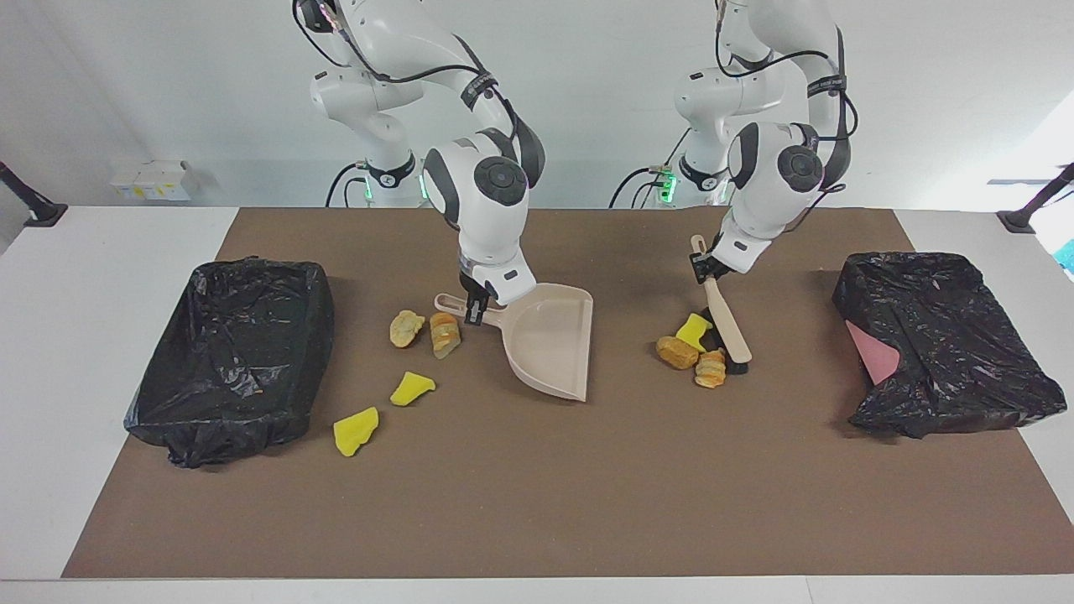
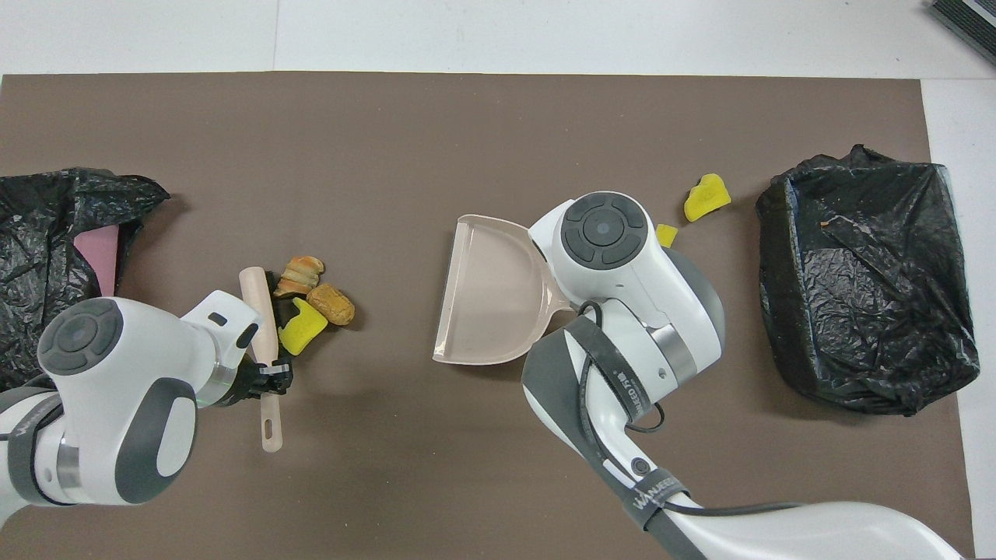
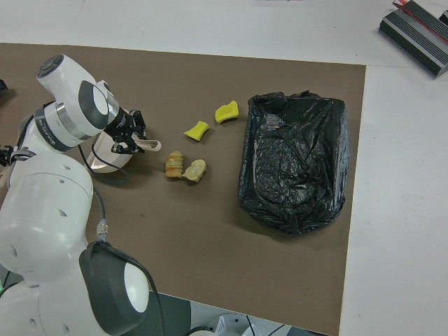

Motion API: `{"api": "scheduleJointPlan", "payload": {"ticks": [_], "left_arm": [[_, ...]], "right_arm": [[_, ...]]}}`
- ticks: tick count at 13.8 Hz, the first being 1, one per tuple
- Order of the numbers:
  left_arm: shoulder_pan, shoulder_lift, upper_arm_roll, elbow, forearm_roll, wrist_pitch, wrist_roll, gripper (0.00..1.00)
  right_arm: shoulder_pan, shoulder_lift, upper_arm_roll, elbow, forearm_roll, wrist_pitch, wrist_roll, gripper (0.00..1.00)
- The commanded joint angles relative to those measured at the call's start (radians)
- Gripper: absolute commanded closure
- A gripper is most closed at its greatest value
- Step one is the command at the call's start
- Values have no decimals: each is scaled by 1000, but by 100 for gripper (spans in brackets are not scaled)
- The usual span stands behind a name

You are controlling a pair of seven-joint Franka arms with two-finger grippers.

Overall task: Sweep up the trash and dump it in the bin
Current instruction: 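Sweep the bread and sponge pieces toward the dustpan with the left gripper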

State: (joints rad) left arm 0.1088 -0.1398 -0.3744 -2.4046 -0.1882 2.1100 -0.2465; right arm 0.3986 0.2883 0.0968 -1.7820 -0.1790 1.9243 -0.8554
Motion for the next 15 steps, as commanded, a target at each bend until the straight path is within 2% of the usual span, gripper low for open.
{"api": "scheduleJointPlan", "payload": {"ticks": [1, 5, 9, 13, 15], "left_arm": [[-84, 5, 9, 10, -8, 21, -26, 100], [-170, 55, 8, 18, -79, 106, -33, 100], [-282, 129, 5, 109, -141, 139, -79, 100], [-431, 155, 5, 202, -221, 165, -128, 100], [-420, 154, 8, 234, -221, 145, -155, 100]], "right_arm": [[-9, -12, 9, -20, -19, 5, -28, 100], [-6, -15, 9, -40, -31, 12, -28, 100], [-4, -15, 9, -54, -42, 16, -27, 100], [-4, -15, 9, -54, -42, 16, -28, 100], [-4, -15, 9, -54, -42, 15, -28, 100]]}}
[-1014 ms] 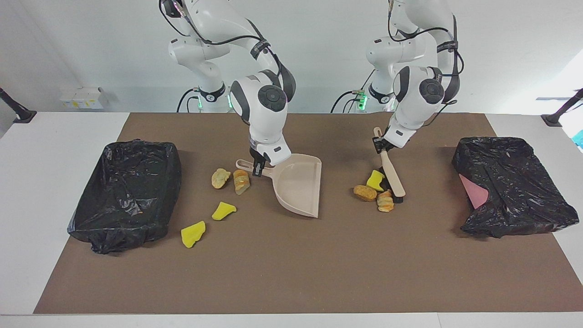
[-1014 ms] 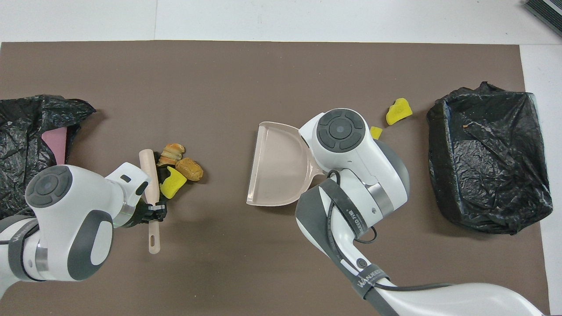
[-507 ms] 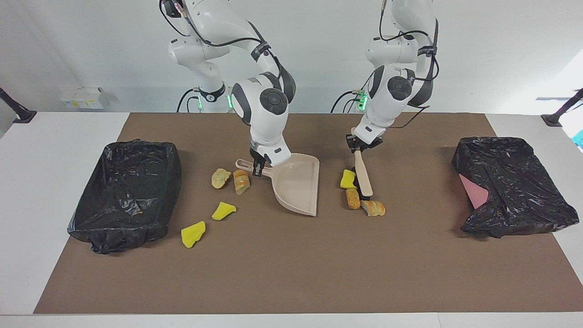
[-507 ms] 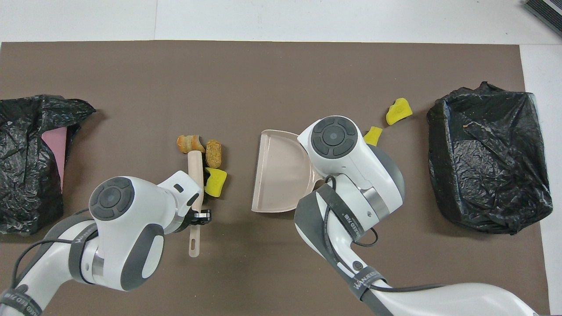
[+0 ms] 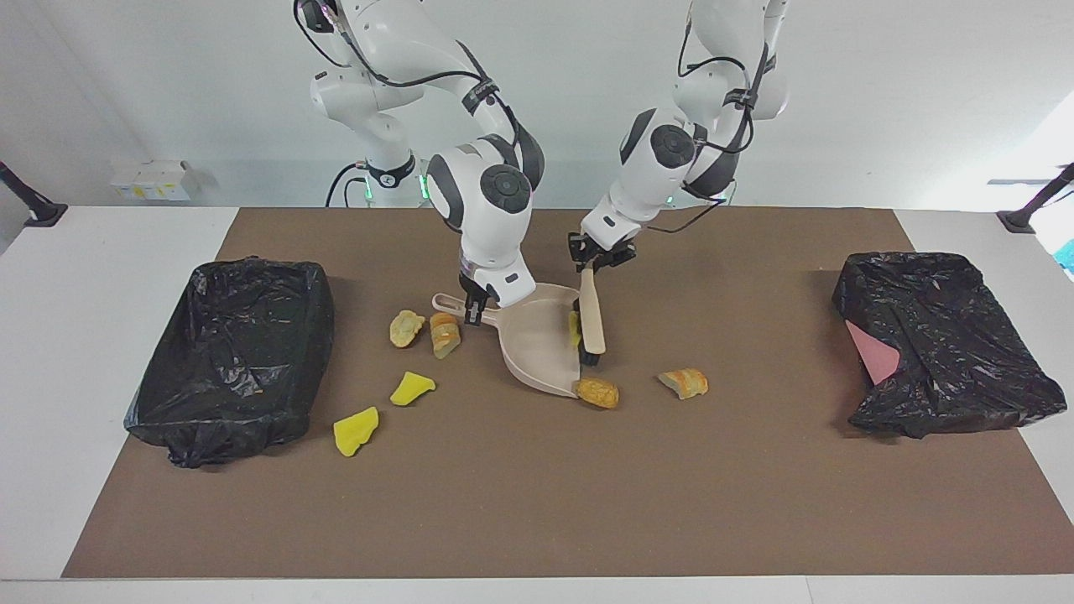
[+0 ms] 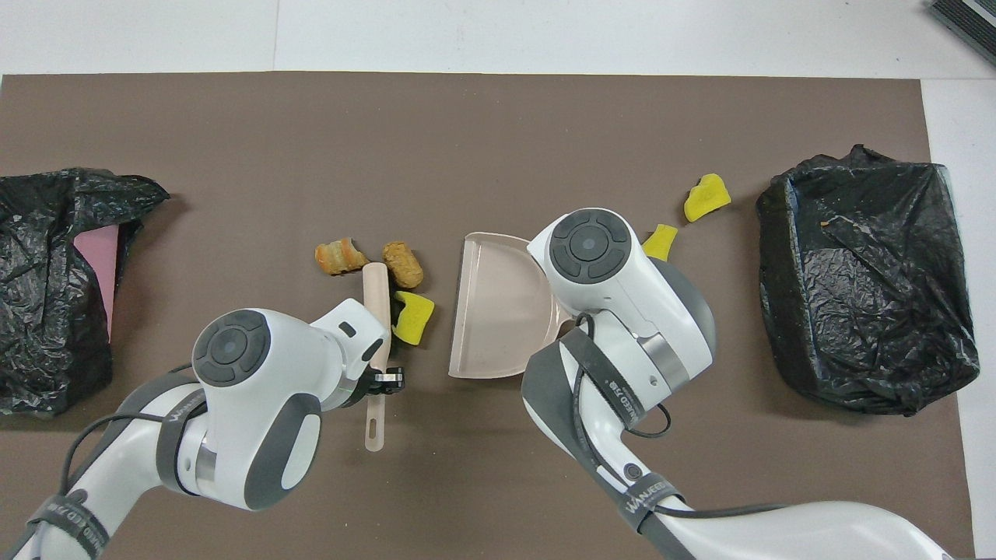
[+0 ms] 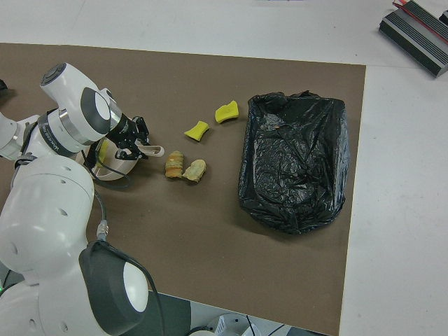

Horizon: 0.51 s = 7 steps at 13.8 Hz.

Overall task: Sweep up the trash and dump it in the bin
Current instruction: 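Sweep the bread and sponge pieces toward the dustpan with the left gripper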

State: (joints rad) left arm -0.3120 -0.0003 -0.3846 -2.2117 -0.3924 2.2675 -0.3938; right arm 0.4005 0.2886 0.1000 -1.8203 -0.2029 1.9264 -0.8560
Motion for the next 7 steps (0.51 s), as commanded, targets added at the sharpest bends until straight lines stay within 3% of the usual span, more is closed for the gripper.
{"api": "scheduleJointPlan", "payload": {"ticks": [1, 7], "left_arm": [[14, 7, 24, 44, -14, -20, -7, 100], [221, 14, 27, 50, 156, -29, 33, 100]], "right_arm": [[-6, -16, 6, -16, -18, 13, -28, 100], [-6, -16, 6, -16, -18, 13, -28, 100]]}}
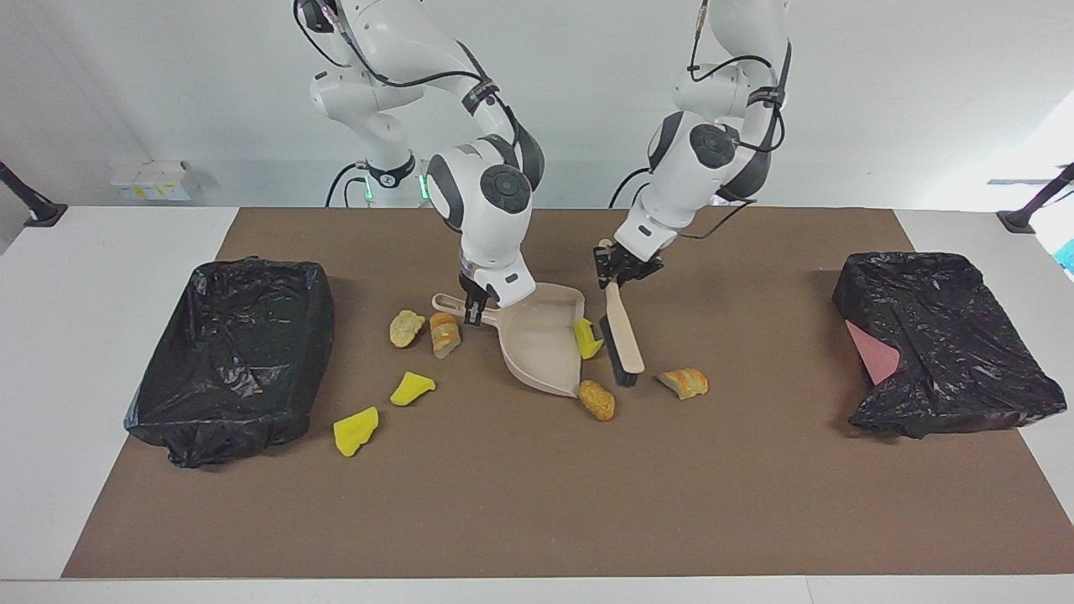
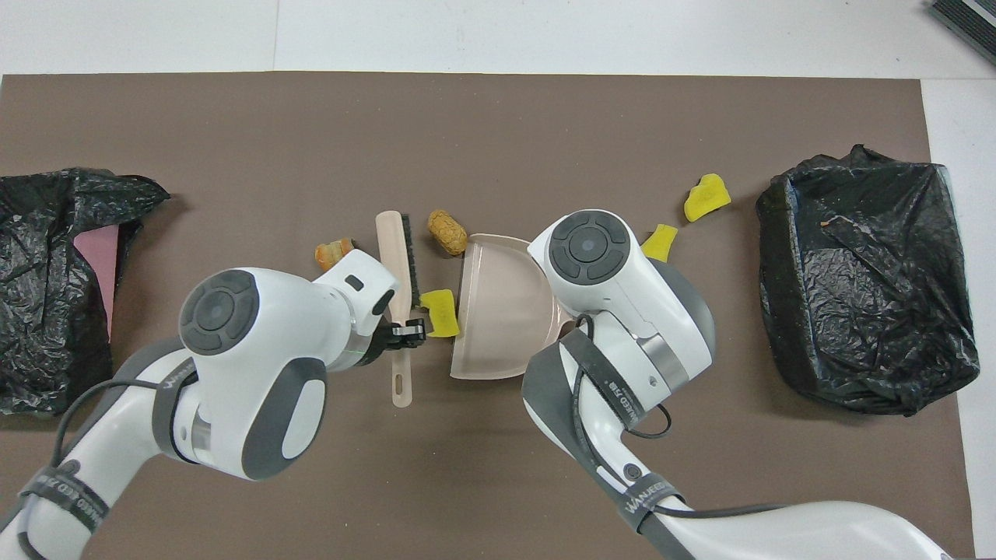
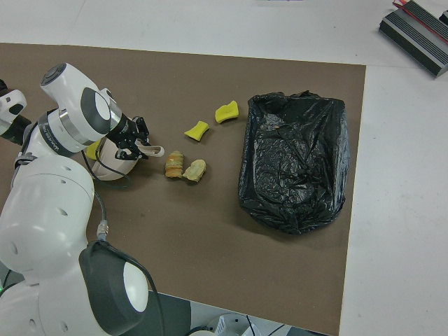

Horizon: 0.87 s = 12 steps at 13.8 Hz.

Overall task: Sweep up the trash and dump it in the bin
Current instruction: 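Sweep the bread and sponge pieces toward the dustpan with the left gripper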

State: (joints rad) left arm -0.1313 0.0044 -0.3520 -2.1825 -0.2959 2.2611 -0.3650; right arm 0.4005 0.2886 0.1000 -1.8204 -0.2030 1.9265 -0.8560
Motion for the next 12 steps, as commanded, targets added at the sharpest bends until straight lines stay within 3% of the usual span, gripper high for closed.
{"api": "scheduleJointPlan", "payload": {"ticks": [1, 6, 10, 12], "left_arm": [[76, 11, -7, 23, 107, -24, 8, 100], [220, 89, -8, 106, 326, -173, 113, 100], [217, 114, -15, 38, 322, -136, 184, 100], [136, 100, -16, 15, 275, -136, 185, 100]], "right_arm": [[-6, -16, 6, -16, -18, 12, -28, 100], [-6, -16, 6, -17, -19, 12, -28, 100], [-6, -16, 6, -17, -18, 11, -28, 100], [-6, -16, 6, -17, -18, 11, -28, 100]]}}
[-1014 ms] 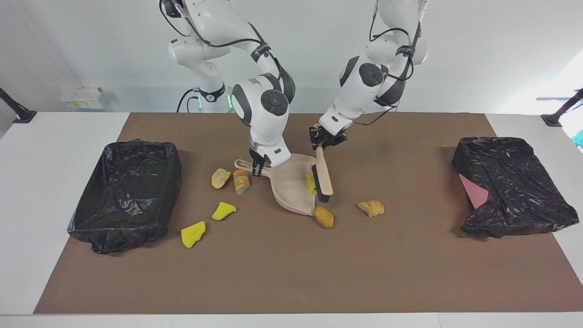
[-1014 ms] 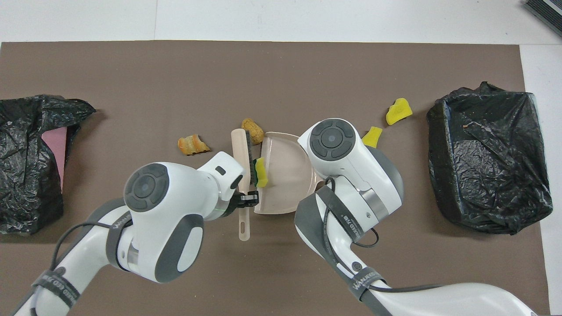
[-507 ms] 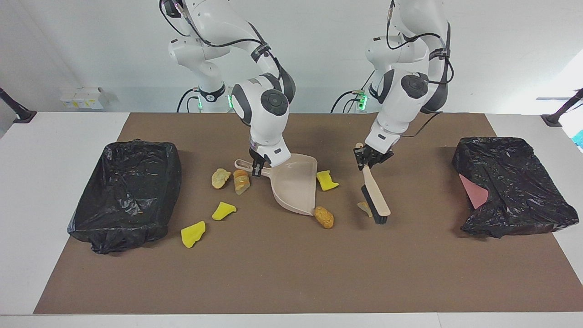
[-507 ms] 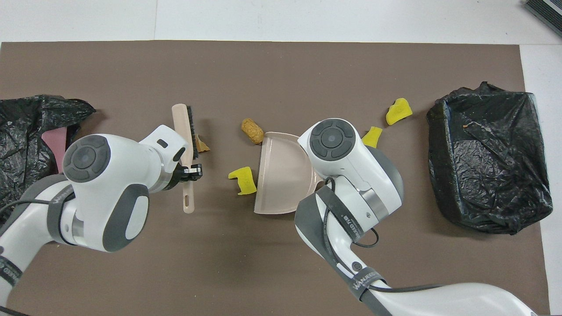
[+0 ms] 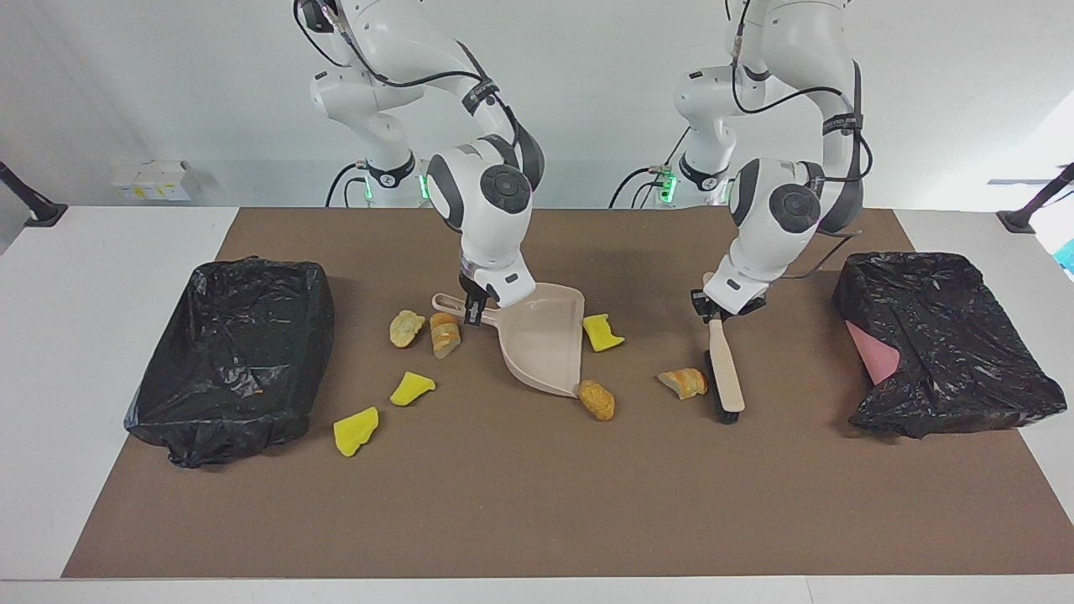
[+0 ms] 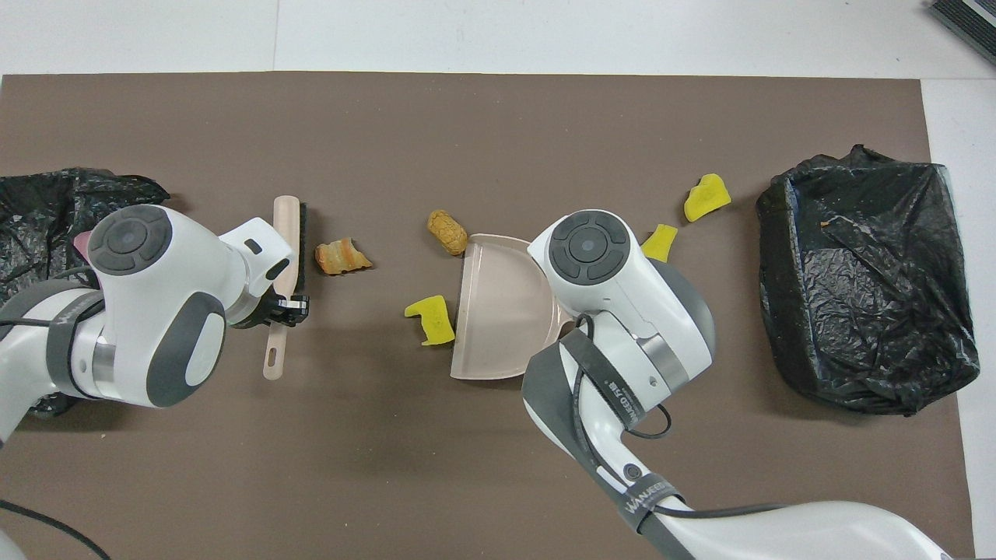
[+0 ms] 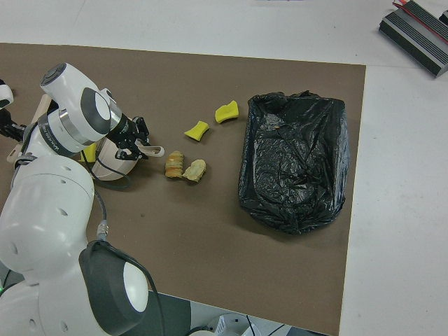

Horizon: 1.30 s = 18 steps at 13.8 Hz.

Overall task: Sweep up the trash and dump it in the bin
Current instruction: 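Sweep the remaining pieces into the dustpan with the left gripper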

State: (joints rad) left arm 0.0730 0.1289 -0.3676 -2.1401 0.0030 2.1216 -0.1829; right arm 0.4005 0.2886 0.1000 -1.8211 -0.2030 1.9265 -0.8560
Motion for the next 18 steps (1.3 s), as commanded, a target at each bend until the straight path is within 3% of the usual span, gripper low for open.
{"api": "scheduleJointPlan", "payload": {"ticks": [1, 4, 7, 13, 16, 18], "left_arm": [[-109, -28, -1, -32, -64, 6, 2, 100], [-263, -52, -1, -40, -202, 33, -15, 100], [-367, -51, 1, -14, -265, 46, -62, 100], [-259, -35, 9, 72, -190, 38, -23, 100], [-211, 20, 9, 143, -106, 38, -15, 100], [-191, 101, 9, 199, -43, 41, -3, 100]], "right_arm": [[-6, -16, 6, -17, -18, 11, -28, 100], [-6, -17, 6, -17, -18, 9, -26, 100], [-9, -19, 6, -24, -19, 12, -26, 100], [-8, -19, 6, -24, -19, 12, -26, 100], [-9, -19, 6, -23, -19, 12, -25, 100], [-12, -17, 6, -23, -19, 12, -23, 100]]}}
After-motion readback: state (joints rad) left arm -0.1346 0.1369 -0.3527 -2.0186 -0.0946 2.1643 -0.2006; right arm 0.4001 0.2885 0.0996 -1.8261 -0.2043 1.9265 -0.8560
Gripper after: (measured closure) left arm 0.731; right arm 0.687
